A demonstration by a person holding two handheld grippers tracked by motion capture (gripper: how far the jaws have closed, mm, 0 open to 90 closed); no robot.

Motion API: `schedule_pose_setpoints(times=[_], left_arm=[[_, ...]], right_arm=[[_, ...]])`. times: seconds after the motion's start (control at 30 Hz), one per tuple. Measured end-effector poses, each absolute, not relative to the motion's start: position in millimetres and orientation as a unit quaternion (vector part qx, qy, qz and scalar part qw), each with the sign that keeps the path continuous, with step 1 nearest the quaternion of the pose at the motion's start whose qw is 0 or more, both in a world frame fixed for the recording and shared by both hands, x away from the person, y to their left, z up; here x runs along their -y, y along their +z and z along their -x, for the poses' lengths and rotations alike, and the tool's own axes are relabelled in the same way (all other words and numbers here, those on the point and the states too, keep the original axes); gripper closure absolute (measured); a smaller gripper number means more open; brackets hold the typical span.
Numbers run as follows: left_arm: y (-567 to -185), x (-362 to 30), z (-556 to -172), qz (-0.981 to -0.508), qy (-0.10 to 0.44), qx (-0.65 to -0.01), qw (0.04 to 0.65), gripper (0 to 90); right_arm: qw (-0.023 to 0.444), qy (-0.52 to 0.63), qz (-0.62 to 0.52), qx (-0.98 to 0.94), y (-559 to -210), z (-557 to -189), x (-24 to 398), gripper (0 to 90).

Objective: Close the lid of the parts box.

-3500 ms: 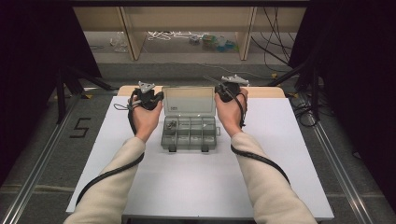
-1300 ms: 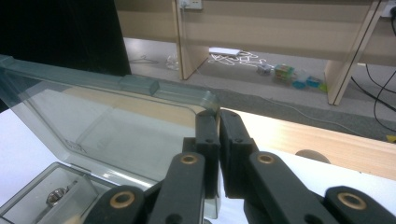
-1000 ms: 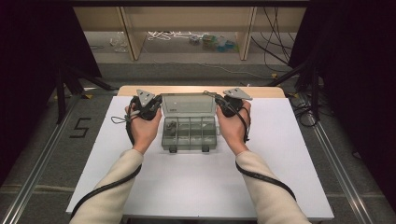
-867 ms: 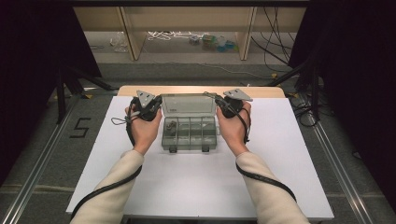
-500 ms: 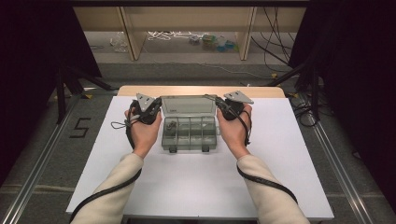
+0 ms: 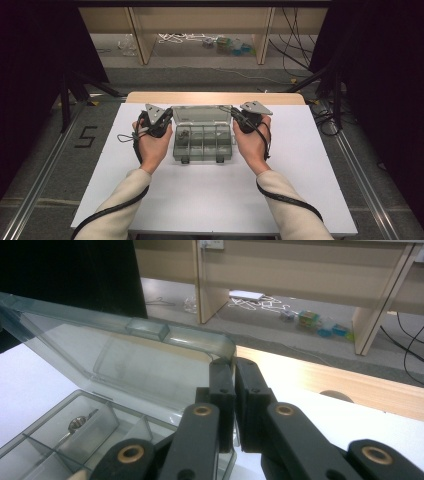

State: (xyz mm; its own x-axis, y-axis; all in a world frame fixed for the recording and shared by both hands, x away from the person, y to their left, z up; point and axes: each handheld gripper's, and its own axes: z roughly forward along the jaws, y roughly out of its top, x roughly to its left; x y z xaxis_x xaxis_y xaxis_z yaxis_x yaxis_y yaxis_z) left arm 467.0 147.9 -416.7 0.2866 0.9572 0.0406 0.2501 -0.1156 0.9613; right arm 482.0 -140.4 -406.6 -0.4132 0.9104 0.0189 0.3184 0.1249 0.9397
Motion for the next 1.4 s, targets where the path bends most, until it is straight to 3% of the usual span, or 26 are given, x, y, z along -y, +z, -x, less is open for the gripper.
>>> schedule_pose_setpoints(times=[1.4], left_arm=[[-434.3,-149.8,-437.3,-0.657,0.375,-0.449,0.476,87.9]], right_arm=[[0.288,0.488,-0.436,-0.699,-419.6,-453.8,145.8,87.9]])
